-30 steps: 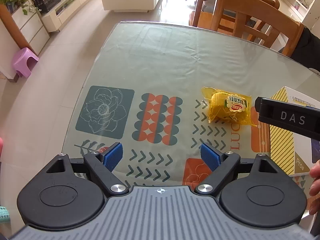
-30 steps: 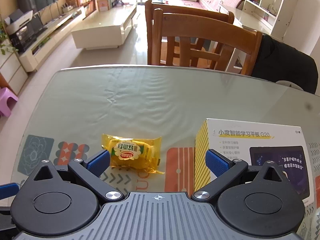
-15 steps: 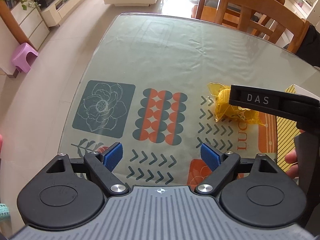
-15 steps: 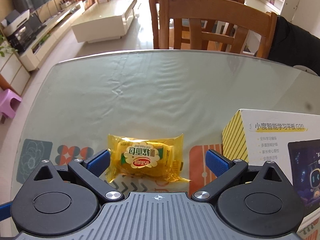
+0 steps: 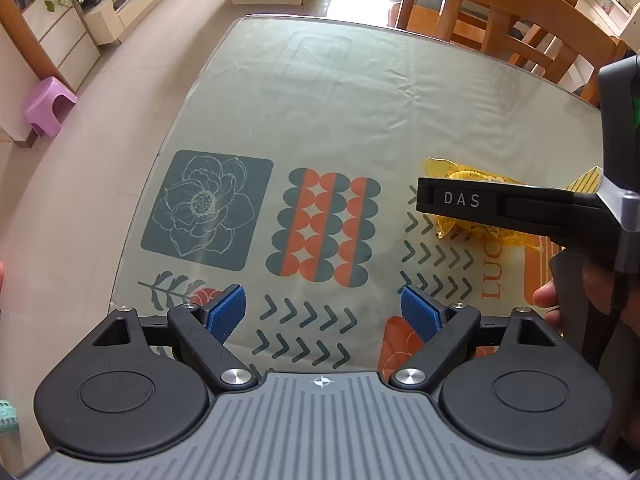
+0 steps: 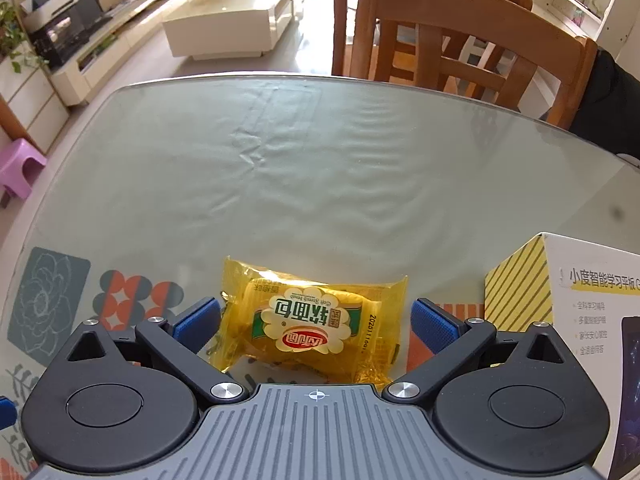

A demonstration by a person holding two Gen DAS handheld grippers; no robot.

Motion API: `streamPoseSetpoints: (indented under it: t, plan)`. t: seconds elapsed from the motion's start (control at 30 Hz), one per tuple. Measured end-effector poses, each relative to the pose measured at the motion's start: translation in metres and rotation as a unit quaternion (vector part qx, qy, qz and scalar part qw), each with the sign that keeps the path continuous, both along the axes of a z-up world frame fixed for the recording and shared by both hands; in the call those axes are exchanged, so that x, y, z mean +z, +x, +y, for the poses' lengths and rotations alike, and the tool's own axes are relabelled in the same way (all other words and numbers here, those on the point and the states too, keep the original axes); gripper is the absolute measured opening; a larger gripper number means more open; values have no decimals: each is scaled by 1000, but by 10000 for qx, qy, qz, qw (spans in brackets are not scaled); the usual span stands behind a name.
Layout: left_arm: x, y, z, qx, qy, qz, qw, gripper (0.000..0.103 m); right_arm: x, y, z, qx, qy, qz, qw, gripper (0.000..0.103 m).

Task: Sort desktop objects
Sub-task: 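Close the right tool on the second yellow bread packet, then lift and carry the packet with the right tool over the white tray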

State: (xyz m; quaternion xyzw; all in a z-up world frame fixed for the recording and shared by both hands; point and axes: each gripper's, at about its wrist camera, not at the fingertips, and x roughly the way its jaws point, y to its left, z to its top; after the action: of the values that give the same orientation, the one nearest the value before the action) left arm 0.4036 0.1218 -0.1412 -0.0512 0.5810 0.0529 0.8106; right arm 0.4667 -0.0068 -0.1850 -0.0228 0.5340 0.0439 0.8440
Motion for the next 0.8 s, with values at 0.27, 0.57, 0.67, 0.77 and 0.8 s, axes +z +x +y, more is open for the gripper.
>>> streamPoseSetpoints:
  t: [0.27, 0.57, 0.67, 0.77, 0.8]
  plan:
    - [-3, 1, 1, 17, -4, 26, 10000, 103, -9, 5, 7, 67, -125, 110, 9998, 103]
    - [-4, 1, 5, 75, -18, 43, 10000, 103, -11, 7, -5, -89, 180, 295, 9994, 91]
    - [-4, 0, 5, 72, -33, 45, 10000, 103, -12, 8, -9, -87, 281, 304, 9991, 86]
    - [-2, -1, 5, 66, -40, 32, 10000, 103, -11, 8, -13, -75, 360, 295, 9989, 81]
    - [-2, -1, 5, 64, -42, 26, 10000, 103, -10, 8, -14, -71, 386, 292, 9988, 80]
